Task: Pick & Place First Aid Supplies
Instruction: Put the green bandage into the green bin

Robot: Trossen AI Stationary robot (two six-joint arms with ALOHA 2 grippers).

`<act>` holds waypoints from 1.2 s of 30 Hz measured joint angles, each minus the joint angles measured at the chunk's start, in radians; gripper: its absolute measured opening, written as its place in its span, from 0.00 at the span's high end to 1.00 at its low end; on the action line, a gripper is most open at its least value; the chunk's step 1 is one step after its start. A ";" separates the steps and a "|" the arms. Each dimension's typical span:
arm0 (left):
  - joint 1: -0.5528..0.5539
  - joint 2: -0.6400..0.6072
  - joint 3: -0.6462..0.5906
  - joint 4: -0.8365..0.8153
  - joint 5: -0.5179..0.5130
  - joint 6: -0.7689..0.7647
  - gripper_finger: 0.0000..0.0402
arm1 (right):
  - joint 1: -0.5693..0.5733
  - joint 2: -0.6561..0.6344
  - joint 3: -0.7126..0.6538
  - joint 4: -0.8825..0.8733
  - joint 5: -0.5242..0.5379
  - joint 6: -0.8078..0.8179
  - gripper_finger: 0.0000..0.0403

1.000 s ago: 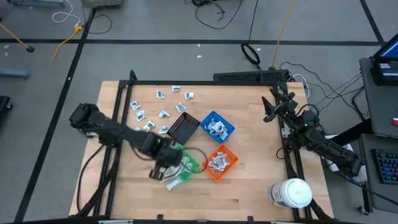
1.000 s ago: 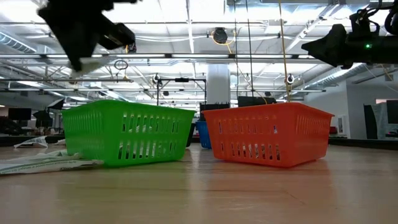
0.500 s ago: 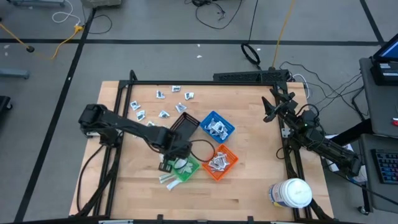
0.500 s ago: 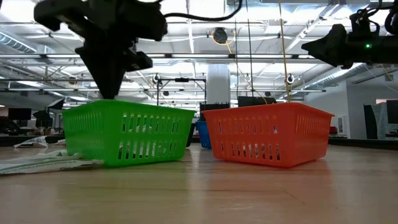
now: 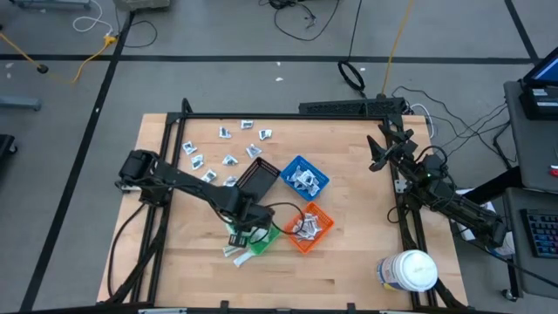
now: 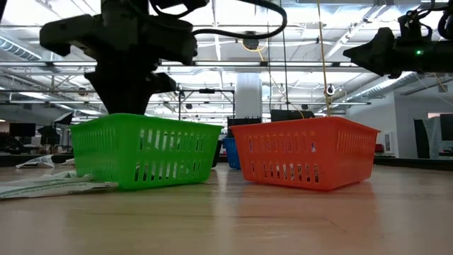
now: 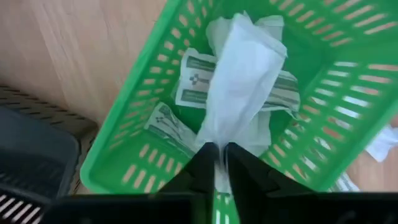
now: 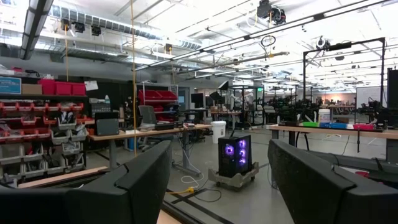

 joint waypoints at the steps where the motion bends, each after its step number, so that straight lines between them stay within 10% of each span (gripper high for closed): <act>1: 0.000 -0.003 0.000 0.000 0.001 0.000 0.86 | 0.000 0.000 0.000 0.000 0.000 0.000 0.35; 13: 0.028 -0.014 0.063 -0.041 0.056 -0.347 0.56 | 0.000 0.000 0.000 0.000 0.000 0.000 0.35; 22: 0.025 -0.014 0.073 -0.042 0.178 -0.717 0.58 | 0.000 0.000 0.000 0.000 0.000 0.000 0.35; 36: -0.164 -0.133 -0.033 -0.017 0.126 -0.861 0.60 | 0.000 0.000 0.000 0.004 0.000 0.000 0.35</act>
